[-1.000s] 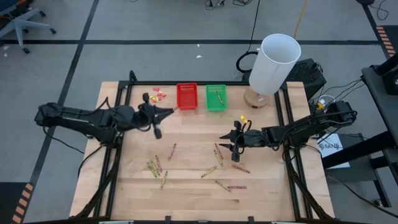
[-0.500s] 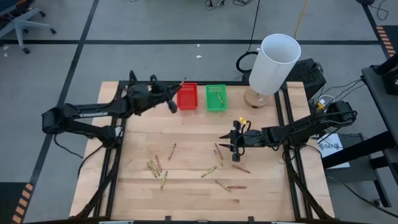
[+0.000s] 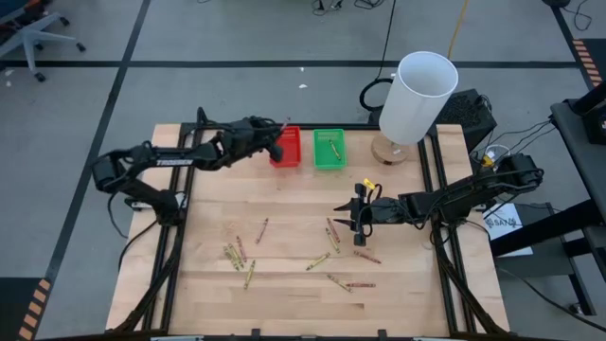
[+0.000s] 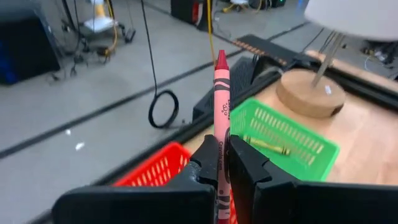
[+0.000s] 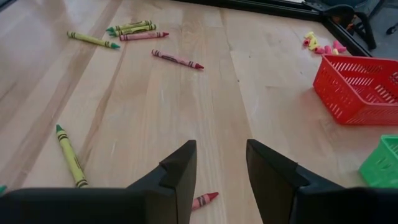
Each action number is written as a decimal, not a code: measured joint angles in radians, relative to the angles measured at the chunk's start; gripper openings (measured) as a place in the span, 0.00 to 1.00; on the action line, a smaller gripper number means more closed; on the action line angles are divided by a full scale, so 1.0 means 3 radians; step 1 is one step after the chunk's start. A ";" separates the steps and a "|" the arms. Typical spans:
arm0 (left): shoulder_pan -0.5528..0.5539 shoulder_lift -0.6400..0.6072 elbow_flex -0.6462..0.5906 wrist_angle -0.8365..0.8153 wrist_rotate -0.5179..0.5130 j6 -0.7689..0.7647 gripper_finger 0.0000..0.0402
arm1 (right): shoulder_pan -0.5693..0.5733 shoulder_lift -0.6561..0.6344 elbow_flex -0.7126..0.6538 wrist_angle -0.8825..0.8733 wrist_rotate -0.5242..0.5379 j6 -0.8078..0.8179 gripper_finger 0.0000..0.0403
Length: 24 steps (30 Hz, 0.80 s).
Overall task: Sort crayons
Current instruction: Put the red crayon into the red bin
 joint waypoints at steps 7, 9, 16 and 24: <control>-0.0067 0.0256 0.0000 -0.0096 0.0001 -0.0273 0.03 | 0.0000 0.0000 0.0000 -0.0003 -0.0001 0.0083 0.32; -0.0067 0.0322 0.0000 -0.0083 0.0005 -0.0370 0.03 | 0.0000 0.0000 0.0000 -0.0004 -0.0006 0.0088 0.32; 0.0029 0.0519 0.0000 -0.0100 0.0010 -0.0725 0.03 | 0.0003 0.0000 0.0000 -0.0045 -0.0008 0.0151 0.32; 0.0023 0.0588 0.0001 -0.0176 0.0013 -0.0699 0.03 | 0.0003 0.0000 0.0000 -0.0056 -0.0009 0.0170 0.32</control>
